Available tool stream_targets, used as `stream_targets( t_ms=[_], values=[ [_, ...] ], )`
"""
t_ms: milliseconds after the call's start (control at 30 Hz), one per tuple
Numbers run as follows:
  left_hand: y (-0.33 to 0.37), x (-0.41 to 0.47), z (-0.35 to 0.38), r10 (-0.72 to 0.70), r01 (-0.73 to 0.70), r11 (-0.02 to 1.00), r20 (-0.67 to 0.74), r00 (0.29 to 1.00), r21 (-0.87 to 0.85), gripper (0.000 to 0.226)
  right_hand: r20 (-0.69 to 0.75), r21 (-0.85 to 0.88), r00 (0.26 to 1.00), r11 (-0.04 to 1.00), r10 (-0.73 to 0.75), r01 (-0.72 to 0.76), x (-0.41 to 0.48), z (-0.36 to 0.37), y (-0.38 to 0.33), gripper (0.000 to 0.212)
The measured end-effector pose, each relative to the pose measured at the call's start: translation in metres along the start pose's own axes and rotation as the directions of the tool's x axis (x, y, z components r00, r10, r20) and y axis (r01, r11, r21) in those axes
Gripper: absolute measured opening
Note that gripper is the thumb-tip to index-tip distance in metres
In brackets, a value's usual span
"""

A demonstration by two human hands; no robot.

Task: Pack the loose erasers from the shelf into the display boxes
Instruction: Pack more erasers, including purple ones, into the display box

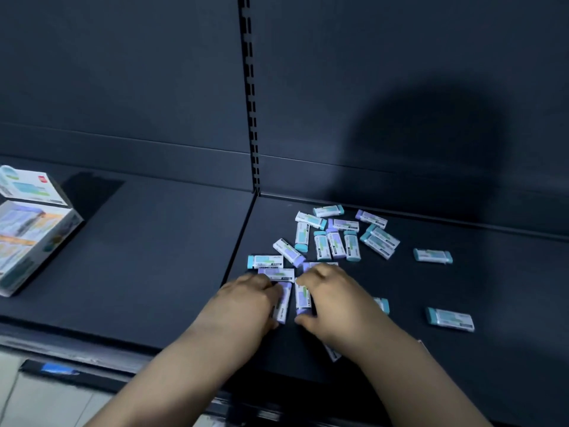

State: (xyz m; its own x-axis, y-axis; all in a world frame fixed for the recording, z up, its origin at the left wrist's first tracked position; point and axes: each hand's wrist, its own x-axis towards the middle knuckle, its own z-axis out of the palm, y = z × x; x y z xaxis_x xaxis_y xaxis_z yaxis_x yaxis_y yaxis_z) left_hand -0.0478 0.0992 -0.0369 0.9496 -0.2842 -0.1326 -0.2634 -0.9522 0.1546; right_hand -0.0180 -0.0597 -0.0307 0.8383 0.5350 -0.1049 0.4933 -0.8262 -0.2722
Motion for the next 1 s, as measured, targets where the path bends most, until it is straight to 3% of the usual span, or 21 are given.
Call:
stream_targets(
  t_ms=[133, 300, 433, 633, 900, 1000],
  values=[
    [0.002, 0.0, -0.004, 0.019, -0.019, 1.0, -0.021, 1.0, 0.016, 0.047, -0.054, 0.169, 0.999, 0.986, 0.004, 0.006, 0.003, -0.01, 0.008, 0.027],
    [0.005, 0.001, -0.007, 0.037, -0.036, 0.997, -0.006, 0.999, 0.065, 0.045, -0.033, 0.346, 0.991, 0.931, 0.133, -0.113, 0.013, -0.015, 0.022, 0.03],
    [0.003, 0.002, -0.01, 0.044, -0.044, 0.997, 0.006, 0.999, 0.063, 0.047, -0.01, 0.534, 0.971, 0.823, 0.237, -0.195, 0.013, -0.016, 0.027, 0.03],
    [0.002, 0.003, -0.013, 0.043, -0.046, 0.996, 0.033, 0.999, 0.082, 0.047, 0.043, 0.529, 0.979, 0.826, 0.201, -0.193, 0.016, -0.005, 0.023, 0.009],
    [-0.001, 0.007, -0.013, 0.037, -0.04, 0.997, 0.053, 0.998, 0.066, 0.06, 0.109, 0.656, 0.988, 0.739, 0.112, -0.156, 0.014, -0.007, 0.025, 0.022],
    [-0.001, 0.009, -0.013, 0.045, -0.049, 0.997, 0.063, 0.997, 0.061, 0.064, 0.093, 0.612, 0.985, 0.772, 0.145, -0.172, 0.018, -0.009, 0.02, 0.021]
  ],
)
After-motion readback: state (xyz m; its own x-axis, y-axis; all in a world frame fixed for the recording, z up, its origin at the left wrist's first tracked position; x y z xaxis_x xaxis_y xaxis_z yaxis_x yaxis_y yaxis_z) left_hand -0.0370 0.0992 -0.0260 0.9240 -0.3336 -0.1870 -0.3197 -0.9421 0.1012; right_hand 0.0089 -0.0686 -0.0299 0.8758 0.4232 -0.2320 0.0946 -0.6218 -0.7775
